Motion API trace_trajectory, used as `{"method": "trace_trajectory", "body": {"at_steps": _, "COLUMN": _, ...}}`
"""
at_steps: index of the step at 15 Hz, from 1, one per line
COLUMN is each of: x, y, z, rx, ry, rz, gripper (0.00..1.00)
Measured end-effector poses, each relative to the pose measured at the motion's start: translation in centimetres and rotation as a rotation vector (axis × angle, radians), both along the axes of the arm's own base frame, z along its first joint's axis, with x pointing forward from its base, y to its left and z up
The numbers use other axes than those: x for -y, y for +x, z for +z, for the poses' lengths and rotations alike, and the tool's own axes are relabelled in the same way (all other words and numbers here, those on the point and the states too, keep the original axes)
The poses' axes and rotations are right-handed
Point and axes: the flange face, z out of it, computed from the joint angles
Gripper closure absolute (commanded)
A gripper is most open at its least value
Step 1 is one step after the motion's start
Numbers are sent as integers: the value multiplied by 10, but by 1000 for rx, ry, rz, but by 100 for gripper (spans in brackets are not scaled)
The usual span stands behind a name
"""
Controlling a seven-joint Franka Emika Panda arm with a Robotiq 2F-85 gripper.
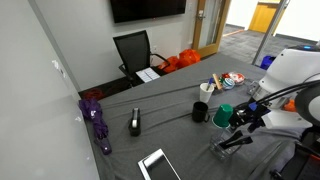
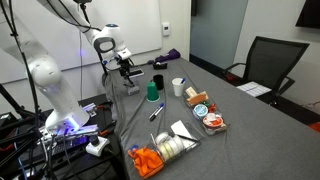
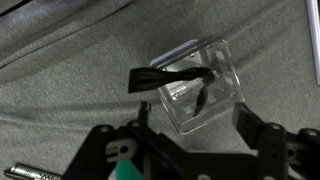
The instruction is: Remove the clamp from the clear bowl and place it inside the black cup
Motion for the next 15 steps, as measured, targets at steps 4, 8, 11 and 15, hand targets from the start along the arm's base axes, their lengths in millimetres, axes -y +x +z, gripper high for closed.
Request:
{"method": "trace_trajectory", "body": {"at_steps": 4, "x": 0, "y": -1, "z": -1, "rx": -9, "ry": -1, "rz": -6, "gripper": 72}}
{"method": "trace_trajectory", "body": {"at_steps": 8, "x": -4, "y": -3, "z": -1, "rx": -21, "ry": 38, "rz": -24, "gripper": 98}}
{"method": "trace_trajectory", "body": {"at_steps": 11, "x": -5, "y": -3, "z": 0, "rx": -22, "ry": 59, "rz": -38, "gripper": 97}}
{"method": "trace_trajectory", "body": {"at_steps": 15, "x": -8, "y": -1, "z": 5, "rx": -10, "ry": 79, "rz": -52, "gripper": 98}}
